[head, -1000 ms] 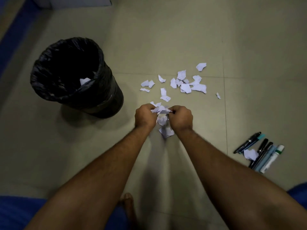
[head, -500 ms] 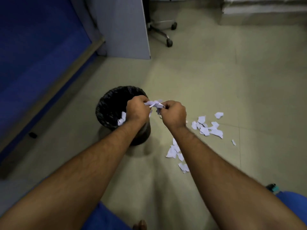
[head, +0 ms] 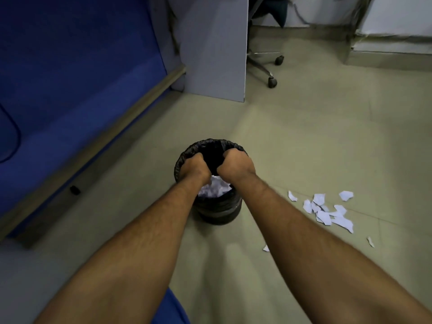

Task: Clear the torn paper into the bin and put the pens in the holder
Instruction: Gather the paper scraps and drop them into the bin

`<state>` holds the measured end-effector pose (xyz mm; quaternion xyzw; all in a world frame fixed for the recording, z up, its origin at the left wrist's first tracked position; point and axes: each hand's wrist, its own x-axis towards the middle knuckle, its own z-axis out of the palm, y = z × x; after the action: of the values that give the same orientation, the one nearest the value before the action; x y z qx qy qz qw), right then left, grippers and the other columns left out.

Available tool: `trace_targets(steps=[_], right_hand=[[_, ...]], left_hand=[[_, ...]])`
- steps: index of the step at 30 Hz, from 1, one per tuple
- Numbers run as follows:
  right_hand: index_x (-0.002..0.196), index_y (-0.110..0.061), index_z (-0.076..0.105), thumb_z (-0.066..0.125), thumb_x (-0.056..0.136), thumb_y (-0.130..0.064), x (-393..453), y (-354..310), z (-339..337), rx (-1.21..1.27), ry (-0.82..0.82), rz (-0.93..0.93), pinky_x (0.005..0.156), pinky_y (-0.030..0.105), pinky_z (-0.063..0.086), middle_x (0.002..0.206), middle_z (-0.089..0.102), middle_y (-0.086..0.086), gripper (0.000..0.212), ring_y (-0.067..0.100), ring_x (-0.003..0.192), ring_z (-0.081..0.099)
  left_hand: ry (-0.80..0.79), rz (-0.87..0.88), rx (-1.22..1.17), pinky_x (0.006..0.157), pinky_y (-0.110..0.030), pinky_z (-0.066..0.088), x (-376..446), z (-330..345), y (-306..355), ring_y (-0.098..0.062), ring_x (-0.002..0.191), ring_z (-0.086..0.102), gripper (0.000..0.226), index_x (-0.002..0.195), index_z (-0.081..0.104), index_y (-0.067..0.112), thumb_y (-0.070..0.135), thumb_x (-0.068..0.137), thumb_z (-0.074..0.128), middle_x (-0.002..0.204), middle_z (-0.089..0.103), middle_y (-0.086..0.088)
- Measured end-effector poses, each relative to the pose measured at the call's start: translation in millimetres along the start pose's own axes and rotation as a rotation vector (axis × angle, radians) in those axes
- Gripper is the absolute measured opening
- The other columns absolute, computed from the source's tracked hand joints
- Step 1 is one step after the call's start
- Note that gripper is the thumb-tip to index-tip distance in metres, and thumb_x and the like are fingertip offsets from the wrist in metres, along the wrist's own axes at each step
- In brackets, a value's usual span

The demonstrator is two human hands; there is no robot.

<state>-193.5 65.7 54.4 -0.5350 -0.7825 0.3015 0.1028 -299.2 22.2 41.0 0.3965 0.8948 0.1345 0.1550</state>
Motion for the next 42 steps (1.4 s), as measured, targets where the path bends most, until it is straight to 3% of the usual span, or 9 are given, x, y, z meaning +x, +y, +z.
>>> trace_targets(steps=[4,6,9,15,19,24,28,33,42], right_hand=[[0.096,-0.018,0.074,0.059,0.076,-0.012,-2,14,-18,0.103,0.110,0.046,0.070,0.027,0.048,0.092,0.071,0.005,0.025,0.029,0.093,0.067],[0.101,-0.022,0.074,0.059,0.081,-0.018,-2,24,-24,0.214,0.213,0.094,0.078,0.028,0.051,0.103,0.074,0.004,0.026,0.029,0.098,0.067],[0.091,-0.022,0.071,0.056,0.086,-0.024,-4,42,-31,0.297,0.300,0.155,0.067,0.025,0.042,0.093,0.073,0.004,0.015,0.028,0.089,0.066],[0.096,-0.021,0.070,0.057,0.086,-0.022,-21,103,-40,0.445,0.427,0.268,0.070,0.024,0.041,0.091,0.074,-0.002,0.017,0.020,0.083,0.064],[0.105,-0.020,0.068,0.056,0.088,-0.021,-47,174,-24,0.499,0.506,0.409,0.072,0.024,0.040,0.099,0.073,-0.004,0.021,0.019,0.093,0.066],[0.121,-0.018,0.062,0.063,0.085,-0.025,-89,276,27,0.366,0.286,0.539,0.088,0.032,0.046,0.117,0.068,0.004,0.036,0.026,0.111,0.062],[0.127,-0.023,0.055,0.069,0.075,-0.044,-128,321,75,-0.089,-0.029,0.513,0.091,0.036,0.045,0.122,0.058,0.009,0.058,0.032,0.115,0.054],[0.135,-0.020,0.046,0.068,0.065,-0.070,-157,343,113,-0.186,-0.047,0.450,0.083,0.037,0.046,0.119,0.052,0.010,0.089,0.032,0.107,0.052],[0.125,-0.016,0.054,0.061,0.088,-0.037,-109,371,110,-0.063,0.131,0.406,0.076,0.040,0.048,0.119,0.052,0.014,0.043,0.036,0.106,0.055]], left_hand=[[0.038,0.075,-0.132,0.066,-0.029,0.048,0,-2,26,-0.026,0.090,0.065,0.015,0.094,0.068,0.018,0.011,0.082,0.063,0.100,0.071,-0.005],[0.026,0.101,-0.224,0.070,-0.027,0.050,-2,1,36,-0.024,0.091,0.066,0.013,0.091,0.069,0.021,0.013,0.081,0.064,0.098,0.072,-0.001],[0.027,0.134,-0.314,0.080,-0.031,0.056,-10,11,55,-0.023,0.089,0.067,0.015,0.093,0.071,0.020,0.018,0.080,0.066,0.094,0.073,-0.001],[-0.053,0.201,-0.422,0.078,-0.037,0.060,-36,55,111,-0.029,0.086,0.069,0.019,0.097,0.070,0.020,0.019,0.078,0.065,0.097,0.073,-0.007],[-0.156,0.230,-0.325,0.080,-0.025,0.049,-67,122,134,-0.029,0.099,0.065,0.022,0.101,0.070,0.020,0.016,0.081,0.062,0.108,0.070,-0.006],[-0.378,0.291,-0.087,0.088,-0.031,0.049,-104,217,115,-0.029,0.111,0.061,0.031,0.117,0.060,0.019,0.017,0.086,0.059,0.122,0.064,-0.007],[-0.475,0.293,0.265,0.098,-0.040,0.046,-132,278,69,-0.030,0.125,0.048,0.050,0.133,0.043,0.020,0.034,0.088,0.060,0.136,0.046,-0.010],[-0.415,0.260,0.400,0.095,-0.037,0.046,-151,310,51,-0.030,0.123,0.045,0.059,0.138,0.034,0.015,0.030,0.089,0.062,0.136,0.040,-0.013],[-0.381,0.444,0.108,0.094,-0.041,0.047,-129,330,72,-0.035,0.112,0.055,0.030,0.122,0.053,0.011,0.014,0.092,0.051,0.126,0.050,-0.015]])
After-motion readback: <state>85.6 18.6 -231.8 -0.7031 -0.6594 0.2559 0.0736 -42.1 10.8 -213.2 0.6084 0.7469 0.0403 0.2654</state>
